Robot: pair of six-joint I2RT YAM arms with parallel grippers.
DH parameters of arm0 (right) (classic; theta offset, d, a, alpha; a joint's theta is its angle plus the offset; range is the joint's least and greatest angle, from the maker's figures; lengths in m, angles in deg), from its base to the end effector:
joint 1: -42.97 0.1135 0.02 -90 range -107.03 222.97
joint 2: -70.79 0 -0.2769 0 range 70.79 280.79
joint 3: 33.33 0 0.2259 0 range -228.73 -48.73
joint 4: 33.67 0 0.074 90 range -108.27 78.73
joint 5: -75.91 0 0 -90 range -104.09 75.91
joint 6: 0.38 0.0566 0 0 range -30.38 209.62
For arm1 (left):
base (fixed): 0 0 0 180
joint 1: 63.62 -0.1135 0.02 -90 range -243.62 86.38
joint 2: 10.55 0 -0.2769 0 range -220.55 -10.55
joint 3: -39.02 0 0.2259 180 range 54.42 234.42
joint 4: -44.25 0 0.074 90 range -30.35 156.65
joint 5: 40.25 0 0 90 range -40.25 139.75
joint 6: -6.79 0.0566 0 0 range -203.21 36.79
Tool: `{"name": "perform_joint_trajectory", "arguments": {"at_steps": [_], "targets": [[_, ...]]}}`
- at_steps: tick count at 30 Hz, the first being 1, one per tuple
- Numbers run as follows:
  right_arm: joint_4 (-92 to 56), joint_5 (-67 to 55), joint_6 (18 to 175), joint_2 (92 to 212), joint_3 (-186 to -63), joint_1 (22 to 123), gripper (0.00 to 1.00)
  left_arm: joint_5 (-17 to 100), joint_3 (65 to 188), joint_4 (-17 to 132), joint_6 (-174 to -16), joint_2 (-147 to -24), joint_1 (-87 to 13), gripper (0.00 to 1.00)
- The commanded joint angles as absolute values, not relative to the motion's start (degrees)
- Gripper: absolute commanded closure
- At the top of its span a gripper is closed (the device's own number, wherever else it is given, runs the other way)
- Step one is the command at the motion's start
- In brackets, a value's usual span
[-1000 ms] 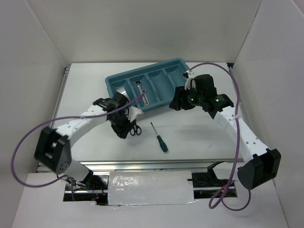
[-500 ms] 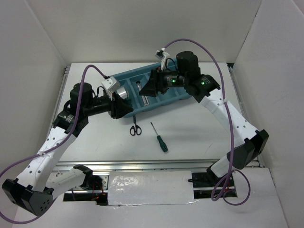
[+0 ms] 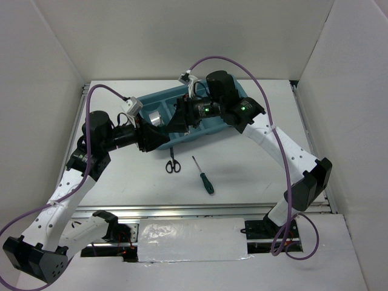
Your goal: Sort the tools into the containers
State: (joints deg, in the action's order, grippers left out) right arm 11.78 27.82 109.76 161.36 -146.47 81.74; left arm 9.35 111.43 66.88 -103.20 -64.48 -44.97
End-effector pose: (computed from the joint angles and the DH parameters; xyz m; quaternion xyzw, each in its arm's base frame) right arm 0.2401 0.2413 0.4319 -0.3211 0.7359 0.5134 0.3030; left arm 0.1664 -0.0949 0.4004 0.2271 0.6899 -0.4501 0.5195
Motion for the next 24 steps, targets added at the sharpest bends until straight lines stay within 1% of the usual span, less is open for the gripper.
{"name": "perform_joint_trajectory", "arguments": {"at_steps": [1, 4, 13, 18, 21, 22, 23, 24], "targets": [[10.2, 27.0, 110.5, 162.6, -148.4, 83.1, 0.37, 7.7, 114.3, 62.8, -104.9, -64.7, -45.1, 0.99], [9.9, 27.0, 110.6, 163.0, -148.5, 84.0, 0.37, 7.3, 114.2, 63.1, -105.0, -64.7, -45.1, 0.99], [8.3, 28.0, 113.0, 164.7, -149.4, 84.6, 0.46, 8.2, 113.9, 63.4, -104.8, -64.7, -44.3, 0.98], [7.9, 28.7, 113.3, 165.5, -149.9, 85.1, 0.46, 9.1, 114.4, 63.8, -104.9, -65.1, -43.8, 0.97], [8.2, 28.3, 113.1, 166.0, -150.4, 85.9, 0.47, 10.0, 114.5, 64.0, -104.8, -65.4, -43.4, 0.93], [8.1, 27.8, 113.0, 166.2, -150.8, 86.0, 0.49, 10.6, 114.5, 64.1, -104.6, -65.5, -43.2, 0.92], [8.2, 27.9, 113.0, 166.3, -150.9, 86.0, 0.53, 11.0, 114.8, 64.3, -104.5, -65.7, -43.0, 0.9], [8.0, 28.0, 113.1, 166.4, -151.0, 86.1, 0.66, 11.2, 114.9, 64.5, -104.5, -65.7, -42.9, 0.9]]}}
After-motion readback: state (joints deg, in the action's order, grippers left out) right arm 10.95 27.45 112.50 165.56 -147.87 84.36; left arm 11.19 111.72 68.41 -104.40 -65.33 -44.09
